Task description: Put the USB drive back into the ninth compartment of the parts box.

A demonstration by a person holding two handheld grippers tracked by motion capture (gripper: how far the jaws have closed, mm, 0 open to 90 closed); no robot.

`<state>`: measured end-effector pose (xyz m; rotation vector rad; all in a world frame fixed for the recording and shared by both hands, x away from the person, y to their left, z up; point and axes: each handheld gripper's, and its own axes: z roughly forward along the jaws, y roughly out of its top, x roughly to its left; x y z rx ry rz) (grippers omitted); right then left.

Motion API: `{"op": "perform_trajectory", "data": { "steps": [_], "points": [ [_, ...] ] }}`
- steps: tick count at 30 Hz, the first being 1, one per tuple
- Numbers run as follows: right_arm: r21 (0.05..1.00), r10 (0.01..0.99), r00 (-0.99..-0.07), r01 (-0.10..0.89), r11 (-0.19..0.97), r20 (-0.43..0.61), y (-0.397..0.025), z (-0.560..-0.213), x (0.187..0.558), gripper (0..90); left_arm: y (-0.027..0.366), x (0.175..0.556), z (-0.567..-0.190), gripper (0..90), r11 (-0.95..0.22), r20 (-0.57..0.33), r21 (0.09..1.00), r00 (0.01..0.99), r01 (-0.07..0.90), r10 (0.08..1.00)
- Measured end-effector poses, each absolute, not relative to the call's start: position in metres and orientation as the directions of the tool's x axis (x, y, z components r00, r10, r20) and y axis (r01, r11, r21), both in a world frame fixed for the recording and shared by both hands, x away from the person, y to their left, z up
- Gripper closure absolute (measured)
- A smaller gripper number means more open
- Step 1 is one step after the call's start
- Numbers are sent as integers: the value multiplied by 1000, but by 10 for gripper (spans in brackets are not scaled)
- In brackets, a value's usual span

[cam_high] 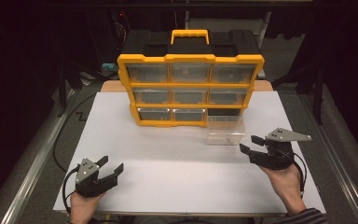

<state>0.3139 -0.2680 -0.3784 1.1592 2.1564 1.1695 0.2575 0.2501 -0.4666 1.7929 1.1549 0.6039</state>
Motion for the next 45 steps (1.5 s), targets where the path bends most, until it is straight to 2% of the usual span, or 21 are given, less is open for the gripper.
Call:
{"op": "perform_trajectory", "data": {
  "steps": [45],
  "points": [
    [862, 865, -494, 474, 178, 93, -304, -430, 282, 375, 251, 255, -467, 333, -164, -60, 875, 437, 456, 898]
  ]
}}
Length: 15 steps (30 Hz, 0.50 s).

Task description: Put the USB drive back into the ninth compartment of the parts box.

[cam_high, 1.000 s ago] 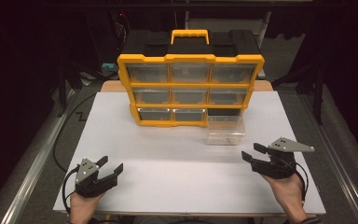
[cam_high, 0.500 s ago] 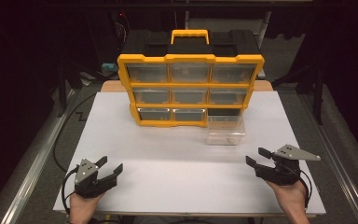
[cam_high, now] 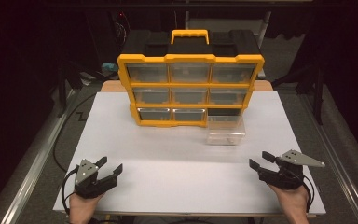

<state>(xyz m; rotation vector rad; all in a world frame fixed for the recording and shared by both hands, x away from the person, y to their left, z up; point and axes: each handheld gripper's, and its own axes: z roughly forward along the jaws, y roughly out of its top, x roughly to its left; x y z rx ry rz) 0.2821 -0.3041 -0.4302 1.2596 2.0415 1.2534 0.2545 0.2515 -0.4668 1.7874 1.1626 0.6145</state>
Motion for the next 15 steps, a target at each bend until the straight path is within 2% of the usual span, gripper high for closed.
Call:
{"op": "perform_trajectory", "data": {
  "steps": [15],
  "points": [
    [870, 888, -450, 472, 145, 95, -321, -447, 274, 329, 252, 254, -466, 332, -165, -55, 876, 432, 454, 900]
  ]
}}
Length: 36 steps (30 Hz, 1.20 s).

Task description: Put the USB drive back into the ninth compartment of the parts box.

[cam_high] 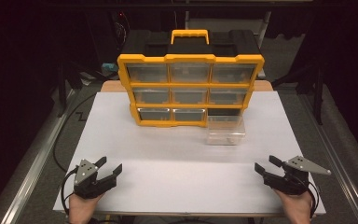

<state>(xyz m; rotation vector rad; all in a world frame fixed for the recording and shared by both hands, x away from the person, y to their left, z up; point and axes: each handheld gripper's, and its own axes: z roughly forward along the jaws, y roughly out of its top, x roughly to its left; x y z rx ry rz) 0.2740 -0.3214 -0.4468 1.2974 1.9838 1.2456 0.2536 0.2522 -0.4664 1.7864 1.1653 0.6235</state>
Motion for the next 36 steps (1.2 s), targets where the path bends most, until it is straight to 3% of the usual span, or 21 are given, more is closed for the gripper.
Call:
{"op": "perform_trajectory", "data": {
  "steps": [36],
  "points": [
    [895, 920, -378, 440, 78, 106, -351, -461, 253, 290, 255, 251, -466, 334, -152, -61, 877, 420, 456, 906]
  ]
}}
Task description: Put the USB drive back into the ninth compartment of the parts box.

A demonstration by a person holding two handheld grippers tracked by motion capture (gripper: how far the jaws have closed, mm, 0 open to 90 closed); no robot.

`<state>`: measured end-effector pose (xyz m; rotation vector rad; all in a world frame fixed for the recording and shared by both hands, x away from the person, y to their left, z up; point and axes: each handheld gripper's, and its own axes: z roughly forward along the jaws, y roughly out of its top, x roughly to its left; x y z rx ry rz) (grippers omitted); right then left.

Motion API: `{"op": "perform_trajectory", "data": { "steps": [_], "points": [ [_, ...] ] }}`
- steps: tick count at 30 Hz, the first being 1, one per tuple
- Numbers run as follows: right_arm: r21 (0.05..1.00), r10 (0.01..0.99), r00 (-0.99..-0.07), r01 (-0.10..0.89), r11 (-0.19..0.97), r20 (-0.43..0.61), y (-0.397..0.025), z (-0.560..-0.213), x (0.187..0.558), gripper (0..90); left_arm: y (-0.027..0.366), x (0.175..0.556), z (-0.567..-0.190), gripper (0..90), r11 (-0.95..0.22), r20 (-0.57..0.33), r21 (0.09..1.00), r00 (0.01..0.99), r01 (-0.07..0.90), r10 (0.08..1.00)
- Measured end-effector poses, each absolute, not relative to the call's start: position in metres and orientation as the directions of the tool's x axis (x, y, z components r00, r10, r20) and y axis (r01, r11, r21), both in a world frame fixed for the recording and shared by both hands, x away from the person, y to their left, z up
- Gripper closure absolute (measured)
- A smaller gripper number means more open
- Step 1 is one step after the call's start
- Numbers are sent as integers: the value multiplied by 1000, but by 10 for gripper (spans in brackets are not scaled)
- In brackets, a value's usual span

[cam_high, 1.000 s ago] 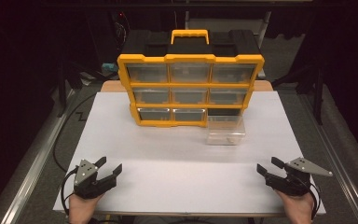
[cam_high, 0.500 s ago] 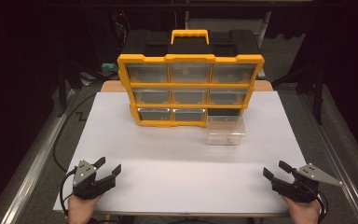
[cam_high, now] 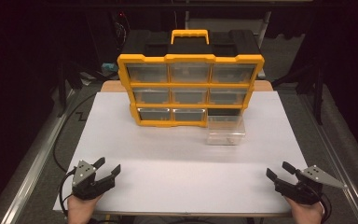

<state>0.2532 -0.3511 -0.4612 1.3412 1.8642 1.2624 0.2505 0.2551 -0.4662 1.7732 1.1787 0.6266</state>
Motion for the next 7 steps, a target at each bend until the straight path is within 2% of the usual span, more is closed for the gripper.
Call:
{"op": "perform_trajectory", "data": {
  "steps": [7],
  "points": [
    [895, 918, -383, 439, 80, 106, -351, -461, 253, 290, 255, 251, -466, 334, -151, -62, 877, 420, 456, 905]
  ]
}}
